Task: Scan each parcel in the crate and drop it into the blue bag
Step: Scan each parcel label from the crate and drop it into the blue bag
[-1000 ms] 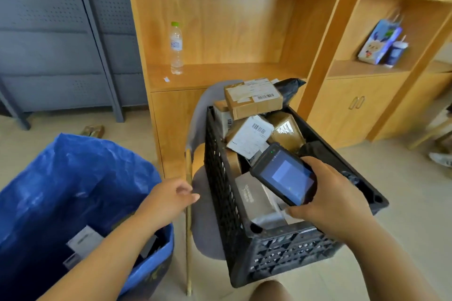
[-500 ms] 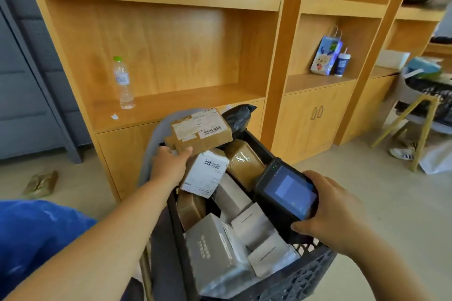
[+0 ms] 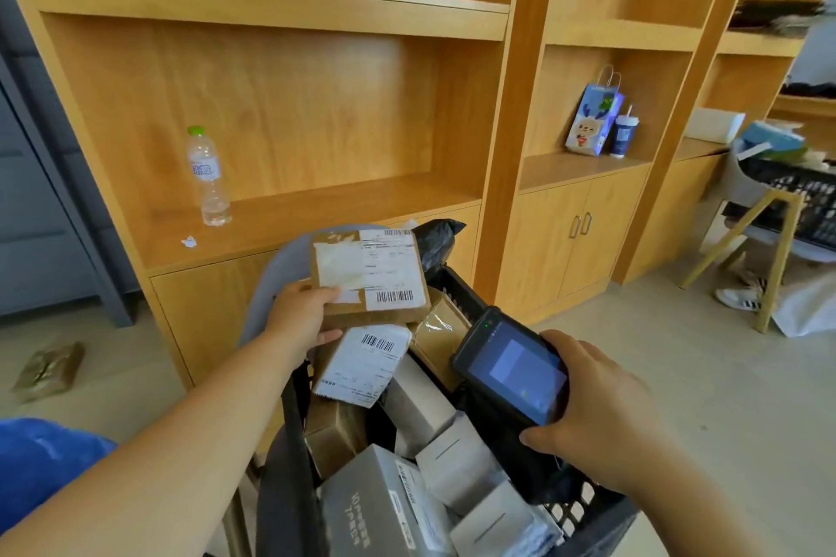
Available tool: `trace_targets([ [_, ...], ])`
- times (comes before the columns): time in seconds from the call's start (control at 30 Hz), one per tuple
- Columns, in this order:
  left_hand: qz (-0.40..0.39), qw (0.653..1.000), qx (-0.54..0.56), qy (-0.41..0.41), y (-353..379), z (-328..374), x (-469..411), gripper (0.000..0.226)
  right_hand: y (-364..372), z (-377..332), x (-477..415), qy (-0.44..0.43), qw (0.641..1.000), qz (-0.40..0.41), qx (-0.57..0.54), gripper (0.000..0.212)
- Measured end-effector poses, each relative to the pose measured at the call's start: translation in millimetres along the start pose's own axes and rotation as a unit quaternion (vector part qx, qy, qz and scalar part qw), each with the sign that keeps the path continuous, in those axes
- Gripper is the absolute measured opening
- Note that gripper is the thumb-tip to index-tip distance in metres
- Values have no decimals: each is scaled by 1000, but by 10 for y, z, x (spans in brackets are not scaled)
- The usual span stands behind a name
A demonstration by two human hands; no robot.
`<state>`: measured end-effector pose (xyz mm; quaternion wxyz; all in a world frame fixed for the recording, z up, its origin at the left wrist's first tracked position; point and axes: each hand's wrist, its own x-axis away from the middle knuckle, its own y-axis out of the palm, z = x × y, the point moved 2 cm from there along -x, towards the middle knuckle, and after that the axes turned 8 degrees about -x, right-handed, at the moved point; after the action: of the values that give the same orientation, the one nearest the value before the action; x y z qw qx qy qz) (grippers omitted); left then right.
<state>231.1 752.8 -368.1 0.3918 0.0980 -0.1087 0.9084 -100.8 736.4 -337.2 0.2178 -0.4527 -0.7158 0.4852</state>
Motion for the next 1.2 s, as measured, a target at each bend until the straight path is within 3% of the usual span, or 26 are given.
trace_targets([
  [0.23,-45,994,22,93,-123,-110,505,24,64,-59,182,5,1000,6,-1,96],
  [0.47,14,986,-5,164,-409,-427,997,47,123,-102,425,12,1000,-2,-3,100],
  [0.7,60,982,-13,181,-632,-604,1293,55,199,-198,653,12,999,-27,30,89],
  [1.2,67,981,-4,185,-796,-735,1517,54,180,-420,864,12,996,-60,69,98],
])
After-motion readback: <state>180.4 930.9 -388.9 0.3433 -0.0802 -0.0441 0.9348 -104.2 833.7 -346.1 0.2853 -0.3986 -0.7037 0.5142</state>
